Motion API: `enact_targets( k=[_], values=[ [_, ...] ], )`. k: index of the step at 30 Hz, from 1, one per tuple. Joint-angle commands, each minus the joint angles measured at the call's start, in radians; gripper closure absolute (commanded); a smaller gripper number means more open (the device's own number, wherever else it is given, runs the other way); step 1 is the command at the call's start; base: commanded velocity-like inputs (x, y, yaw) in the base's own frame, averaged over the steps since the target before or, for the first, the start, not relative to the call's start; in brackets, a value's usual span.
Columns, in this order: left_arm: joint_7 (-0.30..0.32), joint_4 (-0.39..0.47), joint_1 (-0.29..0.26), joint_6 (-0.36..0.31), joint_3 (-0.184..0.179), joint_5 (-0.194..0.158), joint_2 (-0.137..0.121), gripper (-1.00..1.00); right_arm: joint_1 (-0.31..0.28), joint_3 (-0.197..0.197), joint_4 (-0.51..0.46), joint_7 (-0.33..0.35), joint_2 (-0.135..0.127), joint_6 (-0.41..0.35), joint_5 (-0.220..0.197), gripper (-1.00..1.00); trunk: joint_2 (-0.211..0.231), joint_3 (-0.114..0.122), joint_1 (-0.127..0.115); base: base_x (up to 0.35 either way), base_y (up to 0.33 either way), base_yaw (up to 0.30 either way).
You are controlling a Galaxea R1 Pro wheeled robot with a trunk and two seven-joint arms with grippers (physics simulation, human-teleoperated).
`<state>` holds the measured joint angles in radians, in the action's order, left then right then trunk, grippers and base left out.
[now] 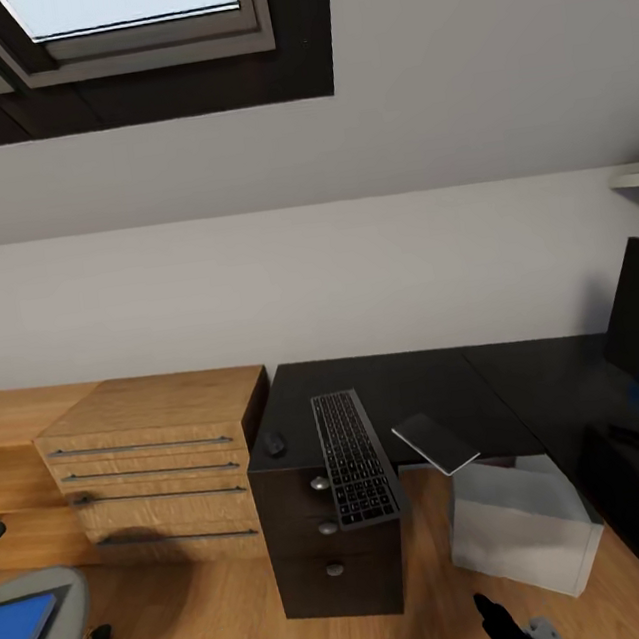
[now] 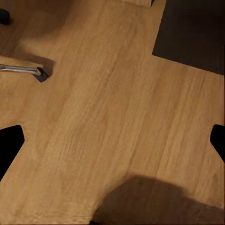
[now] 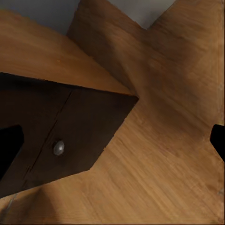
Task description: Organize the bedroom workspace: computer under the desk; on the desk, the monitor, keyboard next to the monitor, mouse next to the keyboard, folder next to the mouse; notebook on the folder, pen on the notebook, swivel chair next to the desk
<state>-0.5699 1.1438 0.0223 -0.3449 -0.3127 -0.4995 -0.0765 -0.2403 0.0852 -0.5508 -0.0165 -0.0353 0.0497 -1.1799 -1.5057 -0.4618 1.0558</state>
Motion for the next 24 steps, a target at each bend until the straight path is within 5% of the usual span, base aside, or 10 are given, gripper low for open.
enact_targets(
  k=[1,7,8,11,12,15,24],
  values=[
    [-0.008,-0.02,-0.001,0.007,-0.003,-0.006,-0.001,-1.0,-0.001,0.008,0.006,-0.002,0.002,0.021,0.016,-1.0,0.007,0.002,-0.004,0.0,0.0,0.0],
    [-0.005,-0.197,-0.001,0.131,-0.005,-0.005,0.003,-1.0,-0.001,0.011,0.064,-0.002,0.04,0.176,0.201,-1.0,0.049,0.021,-0.027,0.0,0.0,0.0],
    [-0.002,-0.229,-0.001,0.171,-0.006,-0.005,0.006,-1.0,-0.001,0.017,0.098,-0.003,0.059,0.225,0.266,-1.0,0.056,0.024,-0.031,0.0,0.0,0.0],
    [0.003,-0.258,-0.001,0.216,-0.006,-0.005,0.011,-1.0,-0.001,0.027,0.153,-0.004,0.094,0.297,0.373,-1.0,0.077,0.034,-0.042,0.0,0.0,0.0],
    [0.006,-0.271,-0.001,0.234,-0.006,-0.006,0.013,-1.0,-0.001,0.032,0.186,-0.005,0.11,0.345,0.446,-1.0,0.084,0.037,-0.046,0.0,0.0,0.0],
    [0.017,-0.299,-0.001,0.253,-0.007,-0.006,0.015,-1.0,-0.001,0.036,0.23,-0.007,0.128,0.431,0.565,-1.0,0.105,0.046,-0.058,0.0,0.0,0.0],
    [0.148,-0.44,0.002,0.266,-0.004,-0.011,0.015,-1.0,-0.001,0.06,0.302,-0.008,0.139,0.508,0.734,-1.0,0.168,0.075,-0.092,0.0,0.0,0.0]
  ],
)
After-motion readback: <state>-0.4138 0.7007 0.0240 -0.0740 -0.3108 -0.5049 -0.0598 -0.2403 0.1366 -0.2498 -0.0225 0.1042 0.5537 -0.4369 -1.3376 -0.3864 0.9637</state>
